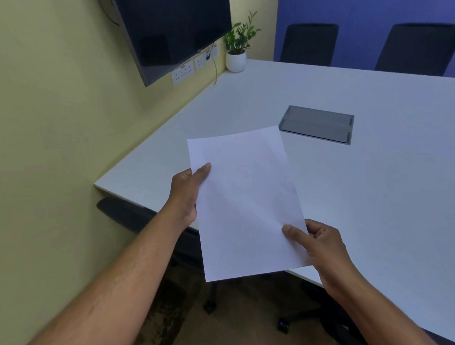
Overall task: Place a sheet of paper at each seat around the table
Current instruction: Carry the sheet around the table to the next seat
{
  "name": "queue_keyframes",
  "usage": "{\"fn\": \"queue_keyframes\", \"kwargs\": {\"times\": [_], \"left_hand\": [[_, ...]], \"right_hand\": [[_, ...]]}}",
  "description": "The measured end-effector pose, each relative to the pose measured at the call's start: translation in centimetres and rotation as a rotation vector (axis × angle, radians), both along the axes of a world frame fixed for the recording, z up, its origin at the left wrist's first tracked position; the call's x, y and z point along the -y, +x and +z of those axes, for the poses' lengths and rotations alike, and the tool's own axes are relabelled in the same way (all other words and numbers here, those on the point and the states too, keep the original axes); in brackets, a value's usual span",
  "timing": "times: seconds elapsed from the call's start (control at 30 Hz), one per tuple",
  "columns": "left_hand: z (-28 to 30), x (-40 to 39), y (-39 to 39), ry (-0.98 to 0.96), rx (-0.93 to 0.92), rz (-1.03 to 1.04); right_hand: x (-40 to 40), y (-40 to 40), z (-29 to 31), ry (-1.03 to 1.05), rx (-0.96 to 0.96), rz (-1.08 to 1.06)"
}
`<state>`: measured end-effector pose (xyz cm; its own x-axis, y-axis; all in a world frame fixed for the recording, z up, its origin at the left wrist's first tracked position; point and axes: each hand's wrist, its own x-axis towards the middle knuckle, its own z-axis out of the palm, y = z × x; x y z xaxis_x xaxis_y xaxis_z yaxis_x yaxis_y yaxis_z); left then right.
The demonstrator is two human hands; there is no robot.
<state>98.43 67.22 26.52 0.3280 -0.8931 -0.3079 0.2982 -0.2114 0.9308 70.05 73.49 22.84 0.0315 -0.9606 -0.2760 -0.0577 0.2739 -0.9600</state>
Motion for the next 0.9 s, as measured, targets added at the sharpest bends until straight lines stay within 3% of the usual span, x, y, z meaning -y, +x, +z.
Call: {"fn": "queue_keyframes", "kwargs": {"times": [0.33,0.6,0.9], "left_hand": [[-3.0,8.1,5.0,0.018,-0.038,-0.185],[-3.6,16.0,13.7,0.031,-0.035,-0.354],[-6.8,22.5,16.9,0.105,-0.037,-0.389]], "right_hand": [[3.6,6.1,-1.6,0.028,-0.047,-0.168],[7.3,16.7,-2.3,0.024,-0.069,-0.355],[11.3,21.5,-4.5,0.102,-0.038,-0.409]]}}
